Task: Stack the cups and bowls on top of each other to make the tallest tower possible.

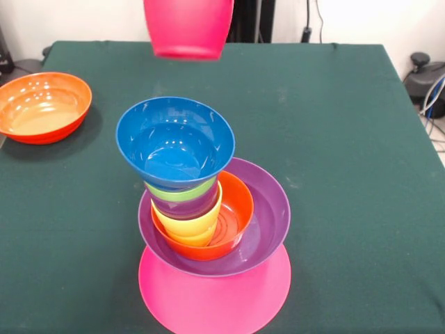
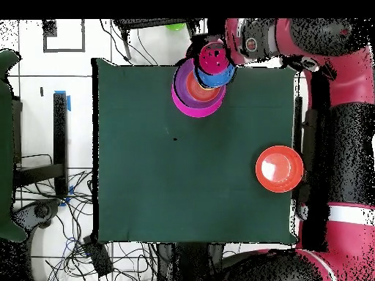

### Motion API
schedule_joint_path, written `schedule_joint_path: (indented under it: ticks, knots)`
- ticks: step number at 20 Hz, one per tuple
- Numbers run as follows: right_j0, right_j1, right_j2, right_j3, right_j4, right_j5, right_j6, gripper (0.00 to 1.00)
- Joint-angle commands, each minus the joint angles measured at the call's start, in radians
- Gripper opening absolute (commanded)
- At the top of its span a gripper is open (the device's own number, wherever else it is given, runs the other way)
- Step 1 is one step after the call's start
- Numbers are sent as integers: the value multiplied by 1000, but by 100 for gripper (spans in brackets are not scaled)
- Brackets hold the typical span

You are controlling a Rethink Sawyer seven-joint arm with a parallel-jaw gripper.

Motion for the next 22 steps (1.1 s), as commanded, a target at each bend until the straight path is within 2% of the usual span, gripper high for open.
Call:
schedule_joint_path:
  ticks: [1,2,6,11,14,18,22]
  knots:
    - [58,-50,-86,78,6,109,260,0]
    - [57,-47,-87,96,11,103,263,0]
    - [66,0,-88,64,-8,88,262,0]
    - [88,80,-85,-83,-21,111,278,0]
    - [94,83,-86,-117,-12,104,291,0]
    - [115,121,-74,-234,-11,155,342,0]
    - [122,148,-83,-292,-9,186,391,0]
